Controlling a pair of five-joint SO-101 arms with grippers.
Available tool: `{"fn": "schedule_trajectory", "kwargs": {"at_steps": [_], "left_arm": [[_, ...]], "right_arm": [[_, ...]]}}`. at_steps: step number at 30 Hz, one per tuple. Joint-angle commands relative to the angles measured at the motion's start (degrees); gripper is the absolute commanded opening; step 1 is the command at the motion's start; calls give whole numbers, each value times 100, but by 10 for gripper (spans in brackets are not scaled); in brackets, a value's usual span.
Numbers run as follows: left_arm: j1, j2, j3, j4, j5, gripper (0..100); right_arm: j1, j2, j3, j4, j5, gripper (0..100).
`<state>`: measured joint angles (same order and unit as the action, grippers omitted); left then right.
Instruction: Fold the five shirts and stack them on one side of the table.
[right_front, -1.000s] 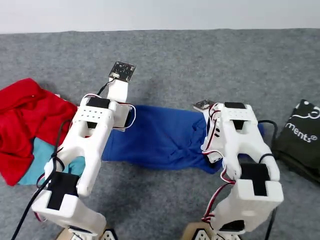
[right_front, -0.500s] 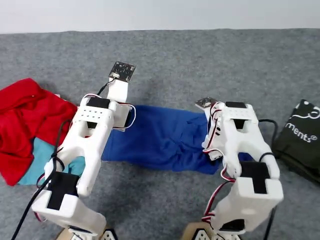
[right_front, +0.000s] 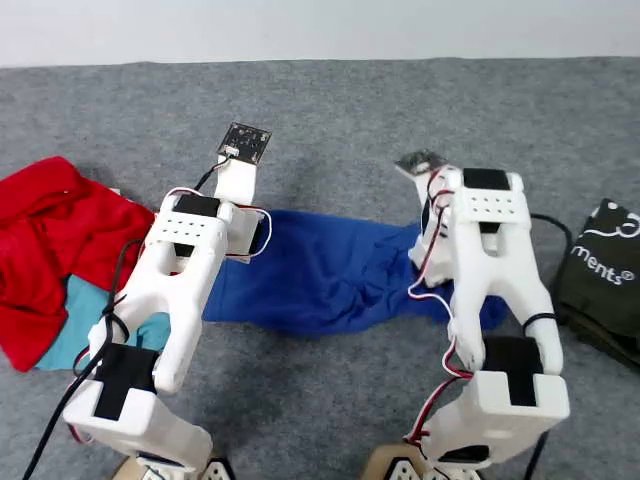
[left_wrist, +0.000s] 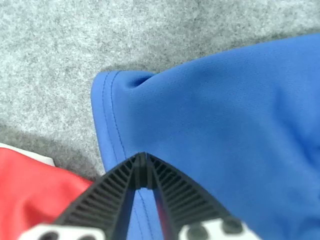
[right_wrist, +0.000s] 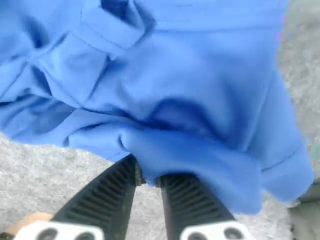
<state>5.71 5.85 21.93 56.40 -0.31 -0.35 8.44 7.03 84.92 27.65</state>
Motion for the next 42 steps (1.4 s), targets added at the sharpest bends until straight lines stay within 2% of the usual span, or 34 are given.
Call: {"fn": "schedule_trajectory", "kwargs": {"at_steps": [1,12,22,32,37,42], "left_arm": [[18,-290,-31,-105,26,5],[26,-290,-22,-105,26,5],[18,-290,-22,-97,26,5],[9,-290,-22,-97,26,5],[9,-290,-22,-97,26,5],[0,-290,-22,-97,26,5]], "right_arm": [[-66,189,-624,48,-53,9],[-804,1622,-2163,66,-79,17],[-998,2158,-3156,1086,-53,274],[-980,2132,-4316,1736,-70,282],[-963,1895,-4290,1780,-53,281],[-752,1411,-3666,1780,-44,280]]}}
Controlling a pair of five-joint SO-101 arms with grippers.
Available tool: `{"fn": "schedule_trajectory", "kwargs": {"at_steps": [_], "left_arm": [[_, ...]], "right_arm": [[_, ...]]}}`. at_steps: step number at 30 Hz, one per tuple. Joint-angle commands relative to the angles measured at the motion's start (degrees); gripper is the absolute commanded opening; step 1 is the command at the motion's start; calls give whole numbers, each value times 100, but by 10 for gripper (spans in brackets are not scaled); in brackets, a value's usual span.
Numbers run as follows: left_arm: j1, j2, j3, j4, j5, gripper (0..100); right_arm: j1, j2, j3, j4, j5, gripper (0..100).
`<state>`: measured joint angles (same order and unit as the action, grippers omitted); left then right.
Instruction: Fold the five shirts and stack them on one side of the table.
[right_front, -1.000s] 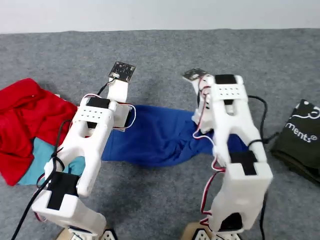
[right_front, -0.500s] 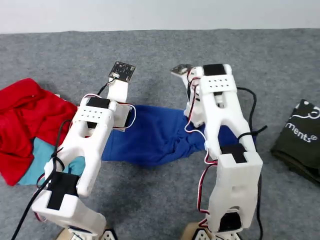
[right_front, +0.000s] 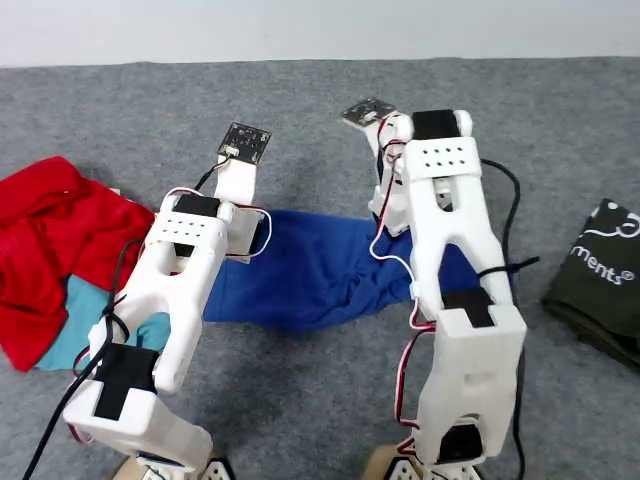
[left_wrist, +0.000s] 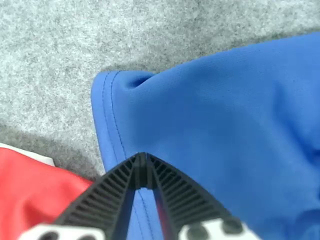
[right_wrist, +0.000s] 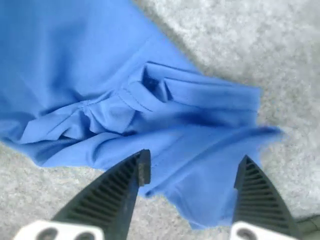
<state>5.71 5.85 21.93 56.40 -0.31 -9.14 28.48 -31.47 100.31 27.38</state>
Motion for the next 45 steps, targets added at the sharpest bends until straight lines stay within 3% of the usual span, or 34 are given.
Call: {"fn": "schedule_trajectory", "kwargs": {"at_steps": [1,10,18,31,45], "left_arm": [[0,-290,-22,-97,26,5],[18,-290,-22,-105,26,5],[26,-281,-22,-105,26,5],[26,-281,-22,-105,26,5],[9,-281,-22,-105,26,5]], "right_arm": [[189,-734,352,242,-18,280],[734,-2114,1380,224,273,110],[927,-1754,2303,154,598,24],[338,-435,2215,-1007,237,14],[-22,-418,1081,-479,97,14]]}}
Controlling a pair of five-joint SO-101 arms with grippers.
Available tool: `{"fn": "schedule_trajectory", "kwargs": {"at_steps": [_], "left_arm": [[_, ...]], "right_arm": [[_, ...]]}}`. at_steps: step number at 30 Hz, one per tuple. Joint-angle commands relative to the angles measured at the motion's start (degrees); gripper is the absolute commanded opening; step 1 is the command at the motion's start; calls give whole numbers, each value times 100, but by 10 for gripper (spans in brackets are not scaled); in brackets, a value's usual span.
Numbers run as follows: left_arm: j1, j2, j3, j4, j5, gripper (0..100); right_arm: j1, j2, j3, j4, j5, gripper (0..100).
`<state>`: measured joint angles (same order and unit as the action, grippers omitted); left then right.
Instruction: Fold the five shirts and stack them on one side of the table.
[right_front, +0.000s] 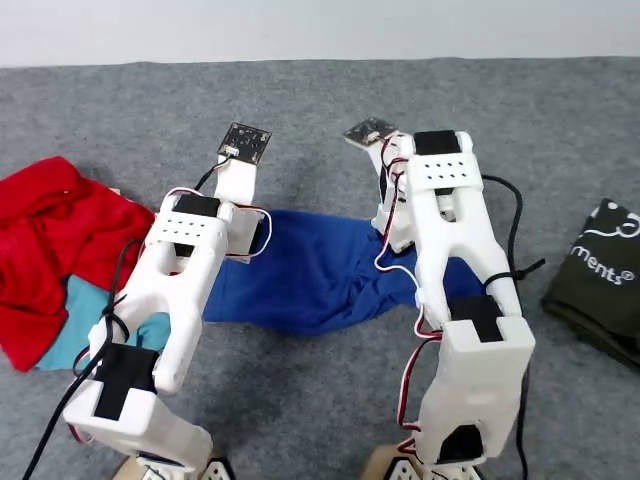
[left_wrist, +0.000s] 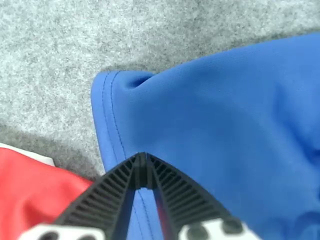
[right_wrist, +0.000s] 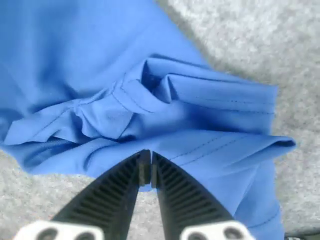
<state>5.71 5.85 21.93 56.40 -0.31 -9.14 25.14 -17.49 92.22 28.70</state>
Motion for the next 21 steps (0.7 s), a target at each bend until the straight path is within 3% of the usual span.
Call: {"fn": "schedule_trajectory", "kwargs": {"at_steps": [1,4,12,21], "left_arm": [[9,-281,-22,-105,26,5],[9,-281,-22,-105,26,5],[9,-281,-22,-105,26,5],[26,-281,-22,-105,26,5]], "right_arm": [[-4,-84,-316,549,-35,14],[171,-101,-299,1033,-26,14],[822,-154,193,1024,123,9],[488,-4,958,-127,105,10]]}}
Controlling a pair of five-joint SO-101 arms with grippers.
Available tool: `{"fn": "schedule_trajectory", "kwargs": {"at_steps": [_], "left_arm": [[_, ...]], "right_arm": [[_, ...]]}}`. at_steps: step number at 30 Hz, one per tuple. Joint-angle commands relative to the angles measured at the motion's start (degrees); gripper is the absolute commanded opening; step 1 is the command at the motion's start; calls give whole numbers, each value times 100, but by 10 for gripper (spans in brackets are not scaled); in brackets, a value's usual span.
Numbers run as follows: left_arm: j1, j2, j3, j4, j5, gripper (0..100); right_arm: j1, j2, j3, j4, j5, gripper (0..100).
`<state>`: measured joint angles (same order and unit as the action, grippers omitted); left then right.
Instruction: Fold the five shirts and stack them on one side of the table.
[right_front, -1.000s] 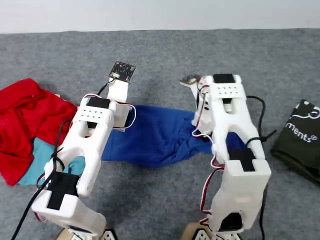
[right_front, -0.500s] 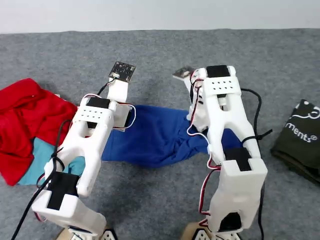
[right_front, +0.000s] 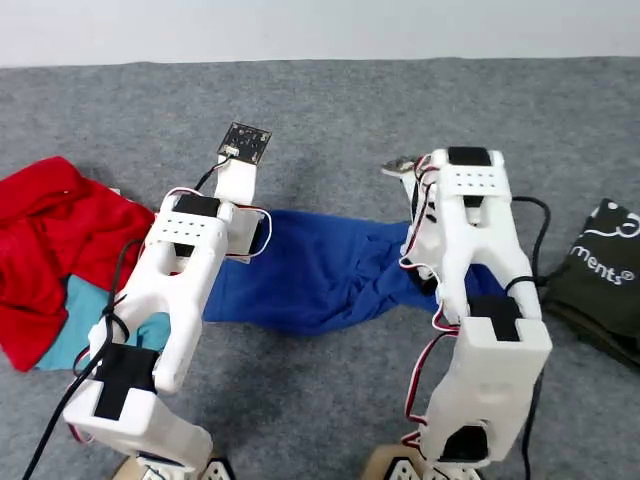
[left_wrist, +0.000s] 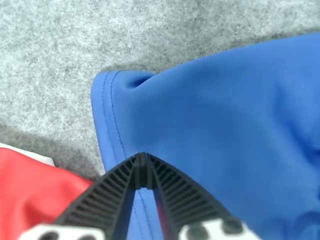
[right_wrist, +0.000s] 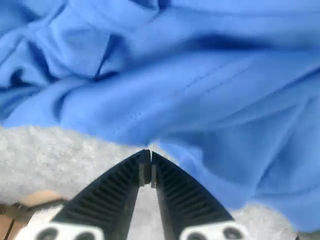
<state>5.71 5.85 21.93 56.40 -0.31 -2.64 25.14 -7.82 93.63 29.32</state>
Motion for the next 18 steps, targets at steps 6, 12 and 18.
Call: {"fn": "schedule_trajectory", "kwargs": {"at_steps": [6,12,18], "left_arm": [[26,-281,-22,-105,26,5],[18,-281,-22,-105,26,5],[18,-281,-22,-105,26,5]], "right_arm": [[-453,268,-413,-479,-26,10],[-673,233,-1266,-453,-167,10],[-699,215,-1723,-444,-299,10]]}}
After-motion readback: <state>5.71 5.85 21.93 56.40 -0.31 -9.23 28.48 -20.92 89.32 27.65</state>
